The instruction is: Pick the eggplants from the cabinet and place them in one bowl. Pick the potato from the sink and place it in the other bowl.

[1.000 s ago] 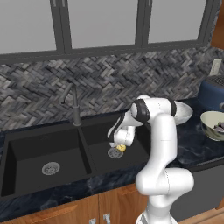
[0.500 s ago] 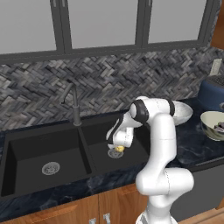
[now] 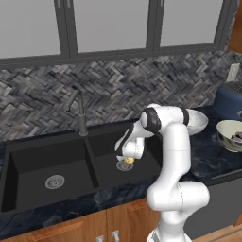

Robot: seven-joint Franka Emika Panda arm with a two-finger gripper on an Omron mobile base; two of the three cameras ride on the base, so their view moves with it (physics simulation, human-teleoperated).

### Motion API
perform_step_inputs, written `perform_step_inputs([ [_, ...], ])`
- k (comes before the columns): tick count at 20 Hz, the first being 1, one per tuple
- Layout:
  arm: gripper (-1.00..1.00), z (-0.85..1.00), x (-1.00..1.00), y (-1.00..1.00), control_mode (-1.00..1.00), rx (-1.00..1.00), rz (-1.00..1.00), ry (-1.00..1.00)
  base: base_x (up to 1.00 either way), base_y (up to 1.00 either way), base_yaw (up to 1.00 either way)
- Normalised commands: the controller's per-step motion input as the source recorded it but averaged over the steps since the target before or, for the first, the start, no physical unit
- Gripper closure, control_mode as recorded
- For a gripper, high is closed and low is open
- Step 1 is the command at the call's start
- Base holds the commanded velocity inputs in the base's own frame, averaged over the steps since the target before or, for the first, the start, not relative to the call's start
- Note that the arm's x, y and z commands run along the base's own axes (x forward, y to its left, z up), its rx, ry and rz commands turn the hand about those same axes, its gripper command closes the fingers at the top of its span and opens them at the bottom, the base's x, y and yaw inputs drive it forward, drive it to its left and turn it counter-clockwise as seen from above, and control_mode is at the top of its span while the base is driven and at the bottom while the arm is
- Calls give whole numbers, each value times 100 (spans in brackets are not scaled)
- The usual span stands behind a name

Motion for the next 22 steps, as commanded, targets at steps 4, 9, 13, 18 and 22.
perform_step_inputs([
  [4, 100, 0, 0, 0, -100, 0, 0, 0, 0, 0, 0],
  [9, 100, 28, -16, -8, -100, 0, 0, -2, 0, 0, 0],
  [13, 100, 84, -23, -6, -100, 0, 0, -2, 0, 0, 0],
  [18, 100, 72, -28, -5, -100, 0, 0, 0, 0, 0, 0],
  [22, 100, 49, -30, -18, -100, 0, 0, 0, 0, 0, 0],
])
